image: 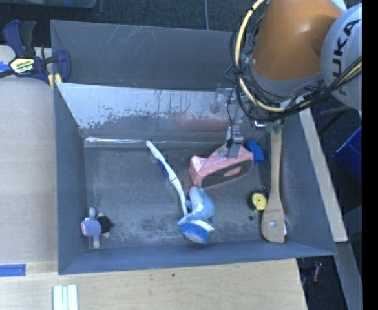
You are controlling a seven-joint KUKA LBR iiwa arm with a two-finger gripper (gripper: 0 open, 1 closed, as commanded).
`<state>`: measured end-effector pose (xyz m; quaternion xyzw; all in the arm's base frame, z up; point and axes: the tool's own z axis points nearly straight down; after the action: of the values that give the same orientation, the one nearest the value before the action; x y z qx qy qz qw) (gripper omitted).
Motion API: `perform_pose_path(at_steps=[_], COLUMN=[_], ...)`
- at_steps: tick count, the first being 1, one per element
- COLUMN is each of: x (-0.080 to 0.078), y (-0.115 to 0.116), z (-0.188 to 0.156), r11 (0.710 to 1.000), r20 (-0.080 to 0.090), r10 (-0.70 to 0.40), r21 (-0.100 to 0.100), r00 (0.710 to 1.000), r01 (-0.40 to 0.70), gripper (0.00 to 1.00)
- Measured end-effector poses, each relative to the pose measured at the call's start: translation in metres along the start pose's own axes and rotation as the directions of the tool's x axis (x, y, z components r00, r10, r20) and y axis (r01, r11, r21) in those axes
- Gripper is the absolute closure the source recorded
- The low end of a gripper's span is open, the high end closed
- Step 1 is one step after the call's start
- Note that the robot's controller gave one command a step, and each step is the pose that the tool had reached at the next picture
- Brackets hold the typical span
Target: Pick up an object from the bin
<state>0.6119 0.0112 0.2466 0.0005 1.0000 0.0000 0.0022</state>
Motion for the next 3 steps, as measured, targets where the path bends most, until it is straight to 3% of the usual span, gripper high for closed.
perform_pose_path(at_steps=[1,2,3], x=[0.000,0.043,0.042], y=[0.000,0.020,0.000], z=[0.000,0.084,0.109], r11=[1.000,0.994,0.992], r20=[0.000,-0.006,0.010], r10=[0.000,-0.107,-0.126], r21=[0.000,-0.001,0.002], r00=[1.000,0.994,0.992], r01=[0.000,0.107,0.126], gripper=[0.00,0.00,0.00])
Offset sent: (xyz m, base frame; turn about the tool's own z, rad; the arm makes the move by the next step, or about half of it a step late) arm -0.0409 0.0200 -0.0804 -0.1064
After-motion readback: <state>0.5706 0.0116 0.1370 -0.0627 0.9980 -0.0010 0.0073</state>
